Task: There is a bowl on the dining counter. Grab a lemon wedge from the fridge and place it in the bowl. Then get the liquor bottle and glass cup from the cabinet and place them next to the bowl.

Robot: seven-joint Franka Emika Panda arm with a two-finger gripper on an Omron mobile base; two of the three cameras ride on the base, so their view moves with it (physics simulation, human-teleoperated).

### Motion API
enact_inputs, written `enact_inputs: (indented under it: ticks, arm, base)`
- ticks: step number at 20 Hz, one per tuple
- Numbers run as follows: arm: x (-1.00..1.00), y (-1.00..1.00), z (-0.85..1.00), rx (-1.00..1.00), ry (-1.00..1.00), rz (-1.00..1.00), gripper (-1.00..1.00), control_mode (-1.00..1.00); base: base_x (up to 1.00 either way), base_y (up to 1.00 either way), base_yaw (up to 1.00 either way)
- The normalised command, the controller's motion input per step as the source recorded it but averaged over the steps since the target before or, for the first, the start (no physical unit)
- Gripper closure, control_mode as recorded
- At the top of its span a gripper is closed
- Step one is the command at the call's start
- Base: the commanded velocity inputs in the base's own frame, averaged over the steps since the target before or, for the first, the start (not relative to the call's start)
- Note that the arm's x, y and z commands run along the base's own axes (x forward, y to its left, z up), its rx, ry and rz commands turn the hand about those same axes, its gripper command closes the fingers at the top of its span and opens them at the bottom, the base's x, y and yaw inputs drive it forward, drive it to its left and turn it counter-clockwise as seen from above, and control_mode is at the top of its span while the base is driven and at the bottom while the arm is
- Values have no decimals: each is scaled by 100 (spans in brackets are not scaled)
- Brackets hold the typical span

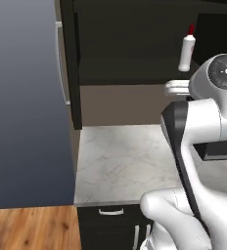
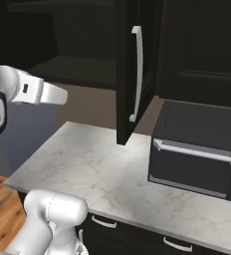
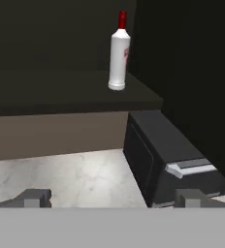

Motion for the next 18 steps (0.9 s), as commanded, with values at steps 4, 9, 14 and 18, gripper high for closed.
enact_inputs:
  ticks: [4, 9, 14, 18]
  arm:
    - [38, 0, 39, -14, -4, -7, -100, -100]
    - [42, -1, 43, -12, 0, -10, -100, -100]
    - [58, -6, 34, -4, 3, -10, -100, -100]
    - [72, -13, 6, 0, 2, -7, -100, -100]
  base:
    - [0, 0, 0]
    - [0, 0, 0]
    - [0, 0, 0]
    - [0, 0, 0]
